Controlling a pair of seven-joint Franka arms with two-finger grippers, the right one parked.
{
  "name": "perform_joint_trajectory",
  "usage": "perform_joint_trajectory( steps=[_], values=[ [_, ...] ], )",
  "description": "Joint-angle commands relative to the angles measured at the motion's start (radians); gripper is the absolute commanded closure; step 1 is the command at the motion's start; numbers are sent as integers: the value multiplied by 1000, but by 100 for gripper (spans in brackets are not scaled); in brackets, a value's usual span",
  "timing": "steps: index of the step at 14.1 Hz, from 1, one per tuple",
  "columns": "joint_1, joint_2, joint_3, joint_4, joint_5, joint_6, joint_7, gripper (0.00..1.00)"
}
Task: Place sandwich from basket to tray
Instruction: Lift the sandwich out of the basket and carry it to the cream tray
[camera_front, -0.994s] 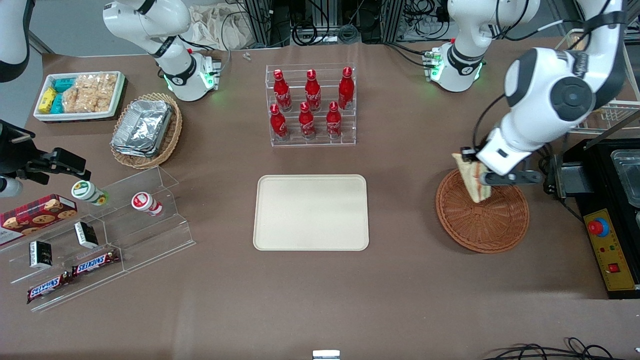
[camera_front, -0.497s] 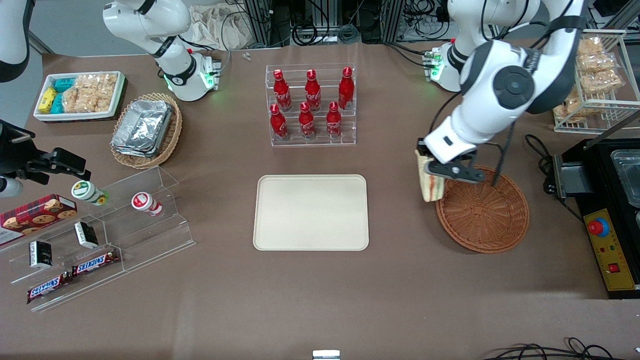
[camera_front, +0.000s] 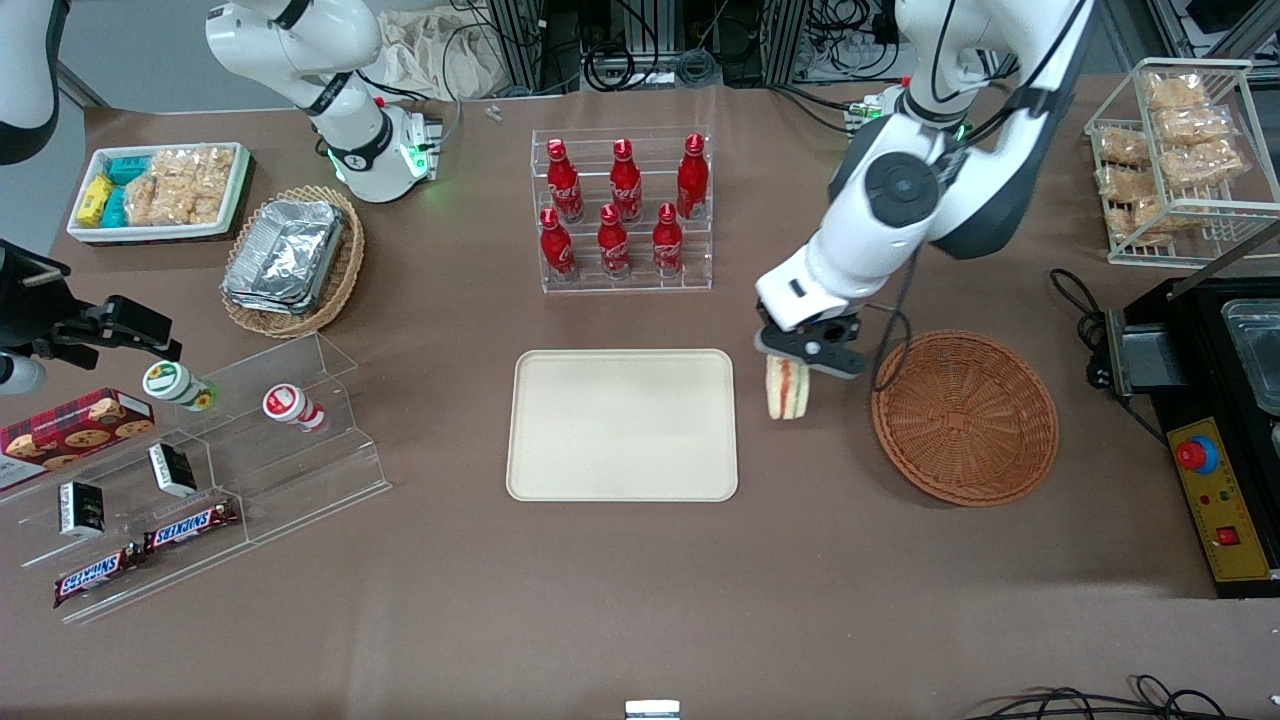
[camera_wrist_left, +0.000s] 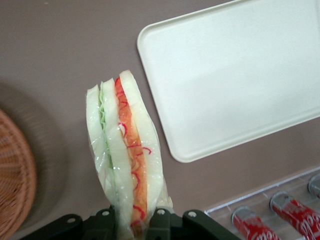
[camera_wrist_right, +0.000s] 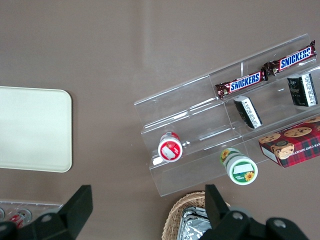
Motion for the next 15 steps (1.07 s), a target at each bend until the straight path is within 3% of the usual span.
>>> perform_joint_trajectory(
  steps=[1, 5, 9, 13, 15],
  values=[
    [-57, 87, 1, 45, 61, 62, -82, 100],
    [-90, 227, 3, 132, 166, 94, -145, 100],
    [-134, 344, 10, 171, 196, 165, -221, 100],
    [-134, 408, 7, 203, 353, 185, -351, 100],
    [-134, 416, 7, 204, 361, 185, -370, 77]
  ],
)
